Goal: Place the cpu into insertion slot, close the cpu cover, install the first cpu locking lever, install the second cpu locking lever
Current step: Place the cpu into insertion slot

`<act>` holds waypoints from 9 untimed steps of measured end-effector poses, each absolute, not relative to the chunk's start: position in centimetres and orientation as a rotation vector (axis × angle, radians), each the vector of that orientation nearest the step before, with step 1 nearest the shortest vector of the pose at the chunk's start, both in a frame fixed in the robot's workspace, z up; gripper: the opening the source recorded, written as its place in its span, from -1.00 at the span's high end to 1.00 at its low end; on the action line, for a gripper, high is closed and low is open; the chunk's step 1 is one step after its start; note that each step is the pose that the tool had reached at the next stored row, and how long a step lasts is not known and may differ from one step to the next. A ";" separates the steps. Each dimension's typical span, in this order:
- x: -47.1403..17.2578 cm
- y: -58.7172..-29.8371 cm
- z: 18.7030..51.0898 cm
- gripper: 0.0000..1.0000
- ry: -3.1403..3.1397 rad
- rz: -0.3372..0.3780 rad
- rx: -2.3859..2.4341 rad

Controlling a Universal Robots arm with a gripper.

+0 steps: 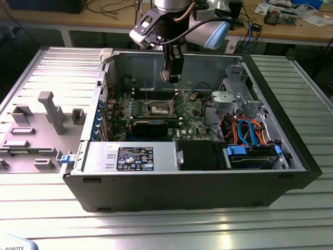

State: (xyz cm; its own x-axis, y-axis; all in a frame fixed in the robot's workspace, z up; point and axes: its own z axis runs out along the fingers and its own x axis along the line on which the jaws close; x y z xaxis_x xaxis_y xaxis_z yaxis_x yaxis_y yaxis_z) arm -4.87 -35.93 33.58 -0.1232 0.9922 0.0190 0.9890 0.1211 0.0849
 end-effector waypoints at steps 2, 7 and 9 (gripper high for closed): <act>-4.9 -35.9 33.5 -0.08 2.320 0.118 2.052; -4.9 -35.9 33.4 -0.08 2.318 0.118 2.054; -4.9 -35.9 33.3 -0.08 2.317 0.118 2.055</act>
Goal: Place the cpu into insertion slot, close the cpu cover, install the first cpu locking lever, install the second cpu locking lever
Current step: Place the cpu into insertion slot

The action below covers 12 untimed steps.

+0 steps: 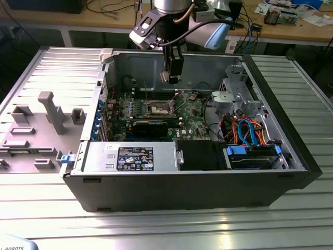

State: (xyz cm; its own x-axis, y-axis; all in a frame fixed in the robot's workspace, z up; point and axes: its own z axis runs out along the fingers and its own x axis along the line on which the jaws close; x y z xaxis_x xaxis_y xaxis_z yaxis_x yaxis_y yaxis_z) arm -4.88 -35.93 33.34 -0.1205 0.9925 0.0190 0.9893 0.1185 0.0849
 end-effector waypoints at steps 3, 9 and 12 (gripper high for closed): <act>-4.9 -35.9 33.3 -0.08 2.316 0.118 2.057; -4.9 -35.9 33.3 -0.08 2.316 0.118 2.057; -4.9 -35.9 33.3 -0.08 2.315 0.118 2.057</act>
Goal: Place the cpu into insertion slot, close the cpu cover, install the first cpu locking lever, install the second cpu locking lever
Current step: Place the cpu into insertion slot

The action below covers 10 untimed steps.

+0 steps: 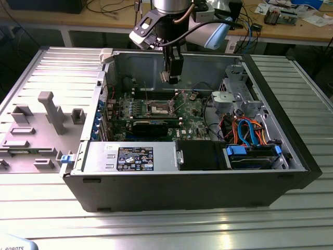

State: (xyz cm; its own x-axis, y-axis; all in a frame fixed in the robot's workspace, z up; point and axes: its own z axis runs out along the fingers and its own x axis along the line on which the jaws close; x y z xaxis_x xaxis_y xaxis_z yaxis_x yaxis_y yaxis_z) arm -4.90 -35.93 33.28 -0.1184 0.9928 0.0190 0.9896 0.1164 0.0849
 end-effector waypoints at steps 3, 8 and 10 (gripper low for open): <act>-4.9 -35.9 33.3 -0.08 2.310 0.118 2.062; -5.1 -35.9 33.2 -0.08 2.298 0.118 2.075; -5.1 -35.9 33.2 -0.08 2.294 0.117 2.079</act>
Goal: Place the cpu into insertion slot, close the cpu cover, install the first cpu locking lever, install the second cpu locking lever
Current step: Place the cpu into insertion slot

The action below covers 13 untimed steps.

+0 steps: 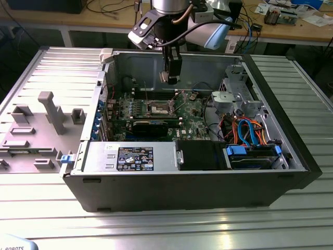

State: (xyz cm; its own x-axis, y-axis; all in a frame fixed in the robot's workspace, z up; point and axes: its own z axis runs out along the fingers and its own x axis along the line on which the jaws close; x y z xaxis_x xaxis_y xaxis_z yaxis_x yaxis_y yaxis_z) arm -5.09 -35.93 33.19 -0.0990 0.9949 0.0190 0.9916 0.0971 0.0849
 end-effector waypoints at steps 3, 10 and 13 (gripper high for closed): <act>-5.1 -35.9 33.2 -0.08 2.289 0.117 2.085; -5.2 -35.9 33.1 -0.08 2.283 0.117 2.092; -5.2 -35.9 33.1 -0.08 2.280 0.117 2.095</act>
